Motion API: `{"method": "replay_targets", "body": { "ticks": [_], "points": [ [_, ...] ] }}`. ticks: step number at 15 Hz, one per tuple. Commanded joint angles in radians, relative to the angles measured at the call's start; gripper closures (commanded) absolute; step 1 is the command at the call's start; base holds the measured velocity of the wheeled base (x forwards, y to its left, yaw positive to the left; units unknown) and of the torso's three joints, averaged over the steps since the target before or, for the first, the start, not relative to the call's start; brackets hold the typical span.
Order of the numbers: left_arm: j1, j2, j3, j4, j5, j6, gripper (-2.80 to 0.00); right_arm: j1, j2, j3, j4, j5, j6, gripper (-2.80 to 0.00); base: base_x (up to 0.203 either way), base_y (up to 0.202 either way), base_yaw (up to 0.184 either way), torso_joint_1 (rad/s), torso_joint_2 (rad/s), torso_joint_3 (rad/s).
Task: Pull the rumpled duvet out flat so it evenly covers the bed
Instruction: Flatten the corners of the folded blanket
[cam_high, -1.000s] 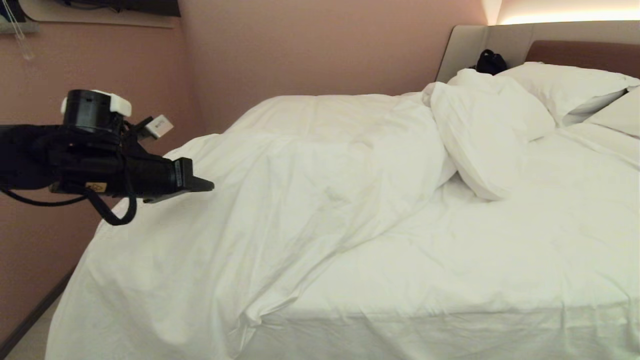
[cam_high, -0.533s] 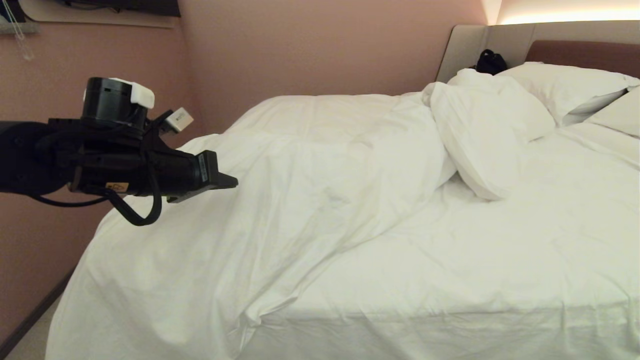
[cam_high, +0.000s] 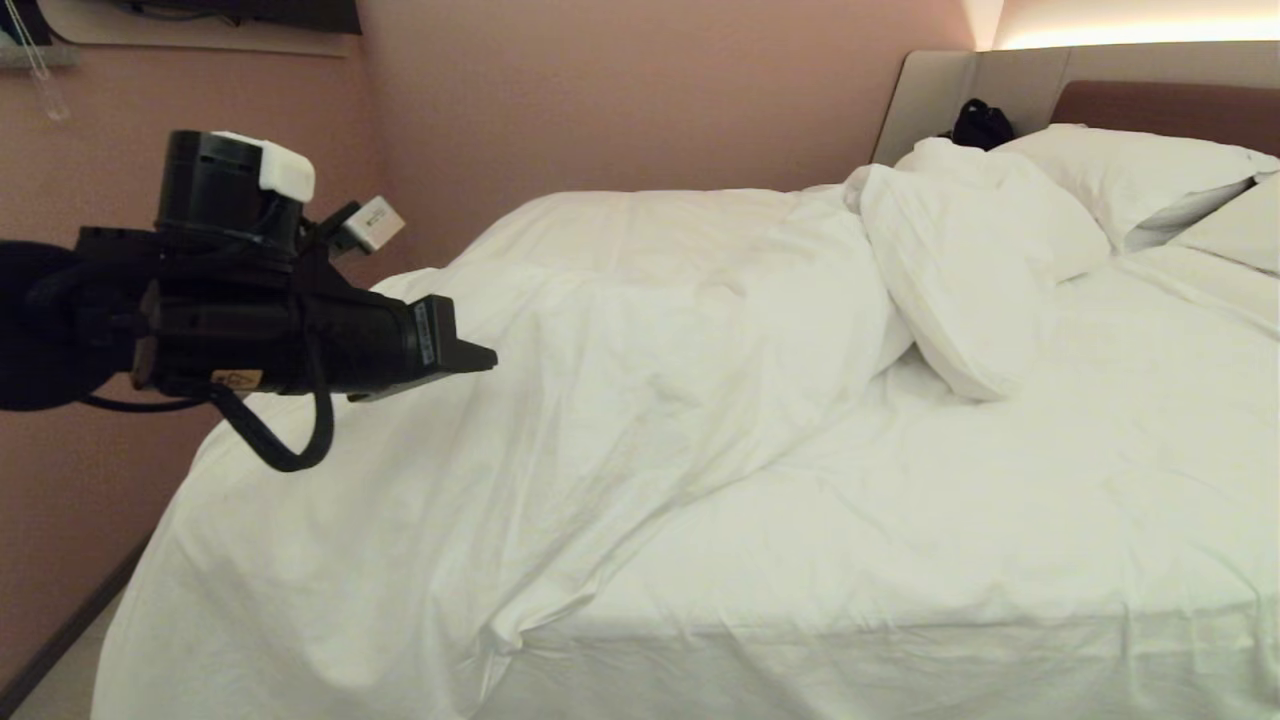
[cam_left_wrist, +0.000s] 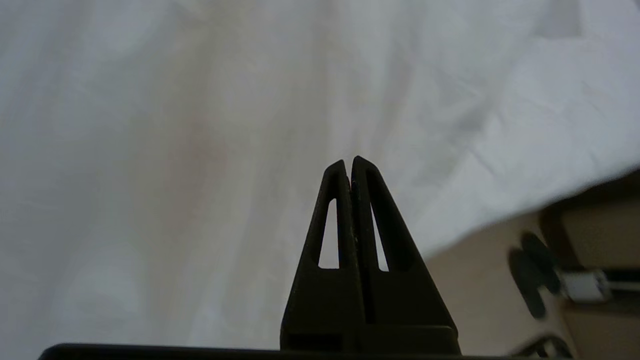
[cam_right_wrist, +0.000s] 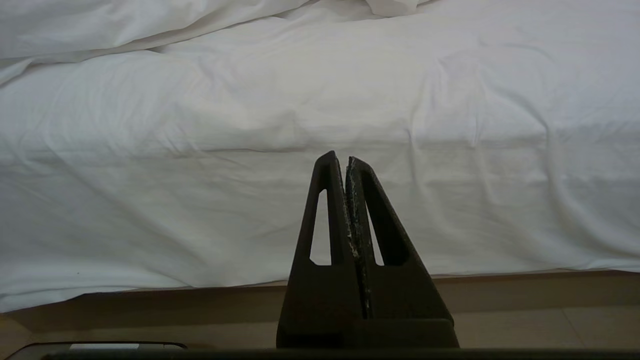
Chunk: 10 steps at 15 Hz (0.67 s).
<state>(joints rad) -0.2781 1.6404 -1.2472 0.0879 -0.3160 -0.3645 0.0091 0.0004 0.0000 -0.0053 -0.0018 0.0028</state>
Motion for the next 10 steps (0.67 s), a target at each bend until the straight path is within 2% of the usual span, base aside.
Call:
{"method": "replay_targets", "body": {
  "ticks": [1,4,8,10],
  "points": [
    [0.004,0.135,-0.013,-0.058,0.104,-0.004,0.00,0.002,0.000,0.000,-0.001,0.000,0.000,0.00,0.000,0.000,0.000,0.000,0.00,0.000],
    [0.010,0.268,-0.014,-0.240,0.308,0.004,0.00,0.002,0.000,0.000,-0.001,0.000,-0.001,0.00,0.000,0.000,0.000,0.000,0.00,0.000],
    [0.031,0.259,-0.022,-0.236,0.335,0.030,0.00,0.000,0.000,0.000,-0.001,0.000,-0.001,0.00,0.000,0.000,0.000,0.000,0.00,0.000],
    [0.089,0.214,-0.034,-0.167,0.358,0.090,0.00,0.000,0.000,0.000,-0.001,0.000,-0.001,0.00,0.000,0.000,0.000,0.000,0.00,0.000]
  ]
}}
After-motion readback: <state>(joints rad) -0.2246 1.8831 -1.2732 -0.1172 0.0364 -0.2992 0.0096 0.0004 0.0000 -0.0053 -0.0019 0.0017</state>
